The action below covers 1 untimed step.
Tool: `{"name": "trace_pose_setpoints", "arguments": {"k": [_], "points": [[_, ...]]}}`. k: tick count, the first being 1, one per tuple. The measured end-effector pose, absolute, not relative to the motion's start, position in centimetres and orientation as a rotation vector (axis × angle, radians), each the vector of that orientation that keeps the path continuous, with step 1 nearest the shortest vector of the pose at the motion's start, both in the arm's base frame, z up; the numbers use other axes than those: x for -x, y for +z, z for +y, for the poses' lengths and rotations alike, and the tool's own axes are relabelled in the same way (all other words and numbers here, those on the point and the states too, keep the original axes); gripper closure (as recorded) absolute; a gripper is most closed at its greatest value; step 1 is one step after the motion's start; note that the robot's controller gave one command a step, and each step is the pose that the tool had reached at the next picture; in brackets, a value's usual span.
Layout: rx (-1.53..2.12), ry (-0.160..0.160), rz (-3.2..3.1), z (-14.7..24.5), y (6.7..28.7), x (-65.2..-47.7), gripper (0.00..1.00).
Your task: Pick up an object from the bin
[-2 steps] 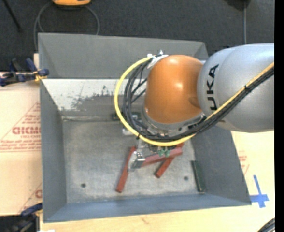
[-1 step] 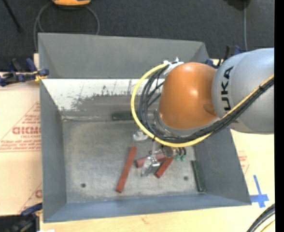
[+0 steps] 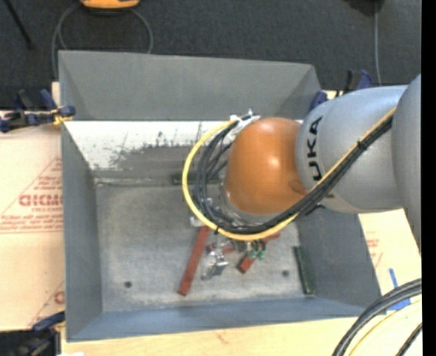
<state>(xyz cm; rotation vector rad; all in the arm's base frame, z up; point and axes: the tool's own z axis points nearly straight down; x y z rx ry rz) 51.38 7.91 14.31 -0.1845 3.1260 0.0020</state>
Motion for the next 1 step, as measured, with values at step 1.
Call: {"name": "trace_pose_setpoints", "arguments": {"k": [1], "points": [[0.388, 0.000, 3.116, 5.96, 10.27, -51.49, 0.00]]}}
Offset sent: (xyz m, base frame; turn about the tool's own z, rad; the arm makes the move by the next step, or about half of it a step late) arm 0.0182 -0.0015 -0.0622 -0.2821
